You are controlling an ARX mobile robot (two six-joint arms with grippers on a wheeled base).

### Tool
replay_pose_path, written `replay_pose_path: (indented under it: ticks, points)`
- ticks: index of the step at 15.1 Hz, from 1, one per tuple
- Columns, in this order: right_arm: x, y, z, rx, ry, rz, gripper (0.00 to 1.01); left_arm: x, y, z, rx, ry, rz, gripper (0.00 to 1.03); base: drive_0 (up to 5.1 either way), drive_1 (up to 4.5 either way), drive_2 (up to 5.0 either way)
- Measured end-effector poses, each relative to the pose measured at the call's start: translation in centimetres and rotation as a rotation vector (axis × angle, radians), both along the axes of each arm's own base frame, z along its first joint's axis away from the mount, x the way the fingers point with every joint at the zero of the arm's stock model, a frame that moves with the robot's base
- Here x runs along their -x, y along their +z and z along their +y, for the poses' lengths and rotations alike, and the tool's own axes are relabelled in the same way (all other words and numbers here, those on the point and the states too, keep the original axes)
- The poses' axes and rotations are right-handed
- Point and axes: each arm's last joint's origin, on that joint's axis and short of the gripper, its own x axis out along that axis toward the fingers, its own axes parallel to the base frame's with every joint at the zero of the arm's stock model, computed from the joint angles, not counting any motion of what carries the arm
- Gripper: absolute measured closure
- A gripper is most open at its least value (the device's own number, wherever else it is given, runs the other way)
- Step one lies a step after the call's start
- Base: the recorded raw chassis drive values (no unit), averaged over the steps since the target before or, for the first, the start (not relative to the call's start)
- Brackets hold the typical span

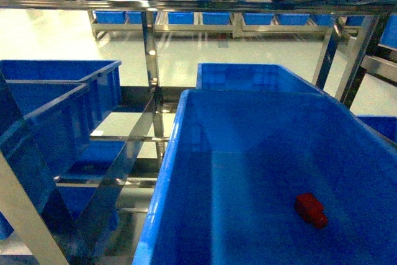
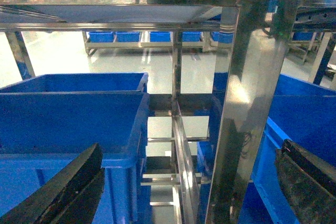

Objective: Pick red block from blue box to shelf

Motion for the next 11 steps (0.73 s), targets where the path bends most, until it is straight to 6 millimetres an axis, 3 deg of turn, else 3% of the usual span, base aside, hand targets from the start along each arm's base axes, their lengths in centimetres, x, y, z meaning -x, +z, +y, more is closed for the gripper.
replay_pose_path:
  ticks: [6,8,11]
  points:
    - [5.3,0.3,-3.6,0.108,-0.234,0.119,0.03,0.0,0.0,0.0,0.0,0.0,0.0,0.05,0.0,0.0,0.0]
    - [5.4,0.3,-4.6,0.122,-0.31,0.122,0.03,0.0,0.0,0.0,0.0,0.0,0.0,0.05,0.0,0.0,0.0]
    - [5.0,0.3,-3.9,0.134,-0.266,0.11,0.03,0.0,0.0,0.0,0.0,-0.001,0.0,0.05,0.0,0.0,0.0]
